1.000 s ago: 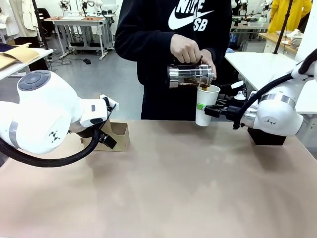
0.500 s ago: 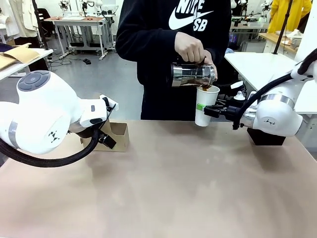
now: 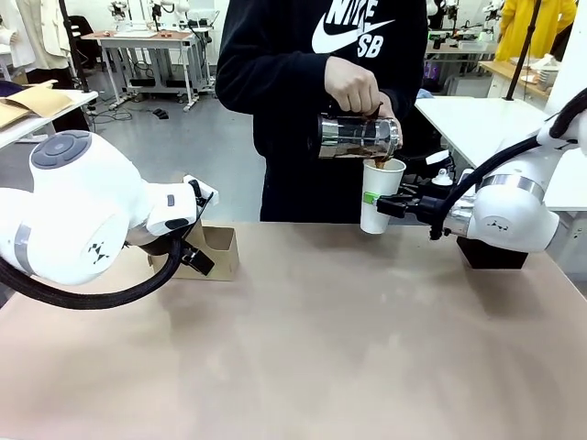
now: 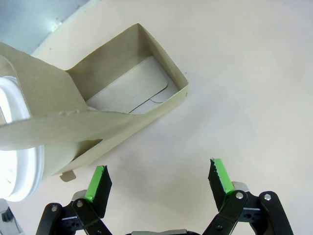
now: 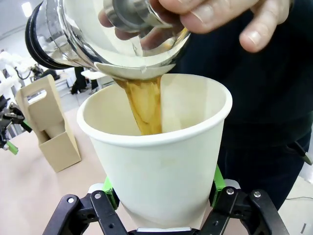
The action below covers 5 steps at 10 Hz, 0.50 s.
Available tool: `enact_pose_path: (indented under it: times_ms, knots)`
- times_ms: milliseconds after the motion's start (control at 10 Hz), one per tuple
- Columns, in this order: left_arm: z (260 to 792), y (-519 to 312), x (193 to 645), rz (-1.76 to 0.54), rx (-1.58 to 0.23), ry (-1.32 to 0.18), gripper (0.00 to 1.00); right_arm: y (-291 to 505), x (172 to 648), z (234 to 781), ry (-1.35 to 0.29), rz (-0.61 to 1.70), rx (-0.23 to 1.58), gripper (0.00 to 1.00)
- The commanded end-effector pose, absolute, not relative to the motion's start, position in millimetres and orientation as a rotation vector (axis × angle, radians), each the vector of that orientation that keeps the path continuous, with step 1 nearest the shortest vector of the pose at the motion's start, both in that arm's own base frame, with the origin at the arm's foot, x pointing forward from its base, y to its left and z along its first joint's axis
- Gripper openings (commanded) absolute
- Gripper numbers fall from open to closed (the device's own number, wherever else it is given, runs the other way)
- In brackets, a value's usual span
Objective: Pour a drink into a cup and package it in a carrier.
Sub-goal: When a person places the Paper Cup Lid on the 600 ml Paper Cup , lift the 600 ml Paper Cup.
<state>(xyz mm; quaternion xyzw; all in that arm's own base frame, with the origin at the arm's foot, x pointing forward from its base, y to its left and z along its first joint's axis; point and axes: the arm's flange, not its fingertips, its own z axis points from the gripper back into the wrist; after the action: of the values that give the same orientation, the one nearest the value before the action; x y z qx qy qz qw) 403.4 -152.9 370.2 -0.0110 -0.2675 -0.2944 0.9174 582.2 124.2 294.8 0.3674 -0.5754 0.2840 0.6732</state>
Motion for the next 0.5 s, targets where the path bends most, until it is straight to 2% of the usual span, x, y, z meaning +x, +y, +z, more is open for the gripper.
enact_pose_path:
  times_ms: [0, 400]
  knots:
    - [370.4, -152.1, 403.5, -0.604, -0.025, -0.55, 1.0, 126.2, 581.1, 298.7, -1.305, 0.626, 0.829, 0.8]
    - [370.4, -152.1, 403.5, -0.604, -0.025, -0.55, 1.0, 126.2, 581.1, 298.7, -1.305, 0.626, 0.829, 0.8]
